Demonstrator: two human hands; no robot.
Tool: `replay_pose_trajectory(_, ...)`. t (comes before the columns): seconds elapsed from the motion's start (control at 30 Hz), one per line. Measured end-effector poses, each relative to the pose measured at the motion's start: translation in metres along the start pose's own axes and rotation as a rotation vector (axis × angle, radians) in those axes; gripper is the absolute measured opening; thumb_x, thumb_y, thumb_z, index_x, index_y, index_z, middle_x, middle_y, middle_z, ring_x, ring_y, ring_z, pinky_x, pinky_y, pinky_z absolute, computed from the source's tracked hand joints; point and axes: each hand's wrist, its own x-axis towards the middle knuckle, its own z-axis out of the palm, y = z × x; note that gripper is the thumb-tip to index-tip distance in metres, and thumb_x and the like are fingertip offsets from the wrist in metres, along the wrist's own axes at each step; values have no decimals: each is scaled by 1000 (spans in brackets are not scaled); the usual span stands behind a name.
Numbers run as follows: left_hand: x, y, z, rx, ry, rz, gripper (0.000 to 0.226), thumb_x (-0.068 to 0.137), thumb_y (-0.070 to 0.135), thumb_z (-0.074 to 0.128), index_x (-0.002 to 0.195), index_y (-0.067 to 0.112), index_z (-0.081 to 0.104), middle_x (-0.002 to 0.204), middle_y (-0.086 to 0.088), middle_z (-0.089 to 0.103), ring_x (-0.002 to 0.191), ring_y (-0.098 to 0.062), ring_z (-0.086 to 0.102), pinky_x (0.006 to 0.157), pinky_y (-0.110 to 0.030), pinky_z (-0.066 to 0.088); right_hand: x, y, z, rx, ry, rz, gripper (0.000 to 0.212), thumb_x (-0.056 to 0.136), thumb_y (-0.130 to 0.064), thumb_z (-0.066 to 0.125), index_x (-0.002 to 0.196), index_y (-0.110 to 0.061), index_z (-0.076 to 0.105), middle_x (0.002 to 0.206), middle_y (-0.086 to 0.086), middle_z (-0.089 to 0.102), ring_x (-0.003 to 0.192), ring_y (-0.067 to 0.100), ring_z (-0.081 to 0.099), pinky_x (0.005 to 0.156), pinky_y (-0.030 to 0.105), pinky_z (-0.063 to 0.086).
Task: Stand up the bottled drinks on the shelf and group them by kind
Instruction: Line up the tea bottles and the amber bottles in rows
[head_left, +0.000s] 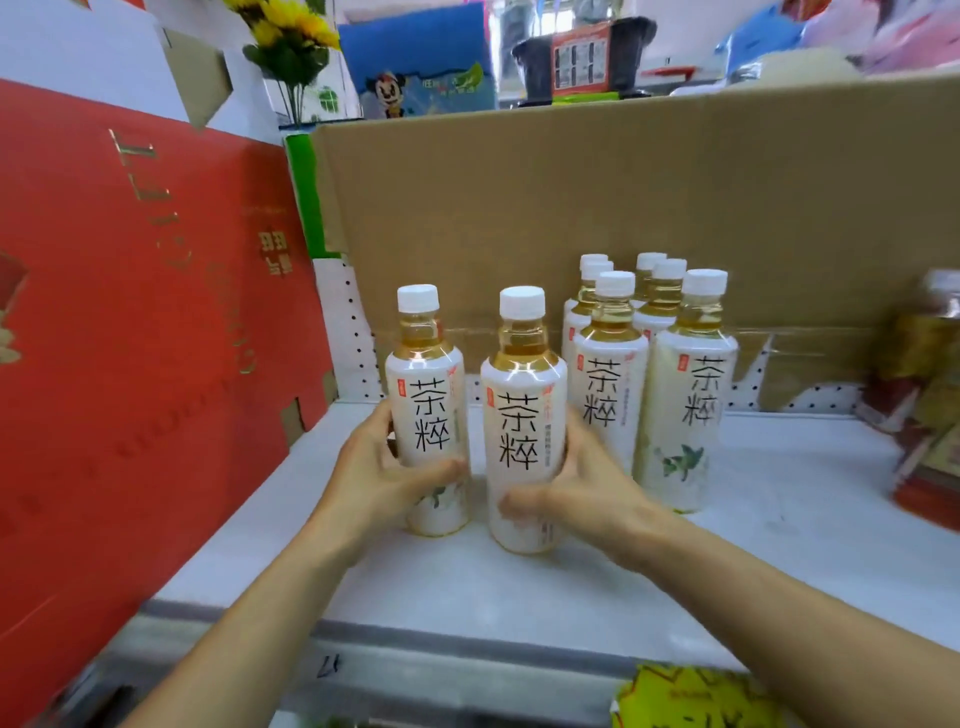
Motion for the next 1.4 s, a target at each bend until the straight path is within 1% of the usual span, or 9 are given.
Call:
replay_pose_trajectory(0.17,-33,30,57,-23,-136,40,50,71,12,86,111,29,61,98,16,73,93,-4,67,72,-24,59,-51,14,-67,47,-8,9,74,60,3,82,120,-29,54,104,-6,74,97,10,71,77,27,58)
replay_pose_trajectory(0.37,-39,42,111,-53,-153,109,52,71,9,86,113,26,62,102,13,73,94,-2,67,72,-21,57,-74,26,-111,-2,54,7,70,69,-1,83,119,-40,53,104,-17,72,99,-1,66,76,20,55)
replay_pose_trajectory(0.6,-49,34,123,25,-104,101,66,68,16,91,122,27,54,109,17,67,91,16,60,71,-6,49,-83,45,-107,-181,172,16,64,64,-38,88,113,-28,49,104,-13,69,87,1,67,78,30,59)
replay_pose_trajectory(0.77,-49,33,120,40,-114,86,66,69,16,90,124,25,56,111,10,71,87,8,65,73,-17,55,-81,45,-108,-158,166,-29,58,71,-25,85,117,-21,51,110,-8,68,96,7,67,87,37,58)
replay_pose_trajectory(0.93,-51,36,122,23,-122,84,64,73,7,86,128,16,54,110,7,68,79,14,64,65,-10,51,-82,46,-107,-117,163,-32,58,73,-21,85,120,-20,50,110,-9,66,98,5,65,85,28,57)
replay_pose_trajectory(1.03,-53,41,121,80,-132,46,68,73,14,87,132,19,51,115,7,66,90,8,63,70,-12,52,-83,43,-108,-99,123,-3,58,76,-20,85,121,-19,48,108,-12,64,98,5,64,78,17,53)
replay_pose_trajectory(1.13,-64,54,123,138,-38,-38,89,74,26,87,146,19,35,132,2,54,117,-16,57,92,-31,51,-95,37,-116,-129,74,29,65,78,-26,83,129,-18,43,114,-10,59,105,9,59,81,17,47)
replay_pose_trajectory(1.27,-111,90,145,220,393,272,79,83,29,77,145,17,30,127,-1,38,107,-16,47,92,-40,49,-135,33,-149,-268,186,-33,70,82,-32,78,141,-21,40,129,-5,50,119,9,48,100,27,42)
replay_pose_trajectory(1.4,-137,135,206,101,103,408,64,83,26,77,135,26,39,126,4,40,105,-9,50,80,-26,50,-175,31,-203,-377,346,-153,50,87,-26,74,131,-23,51,122,-8,56,110,5,54,93,21,47)
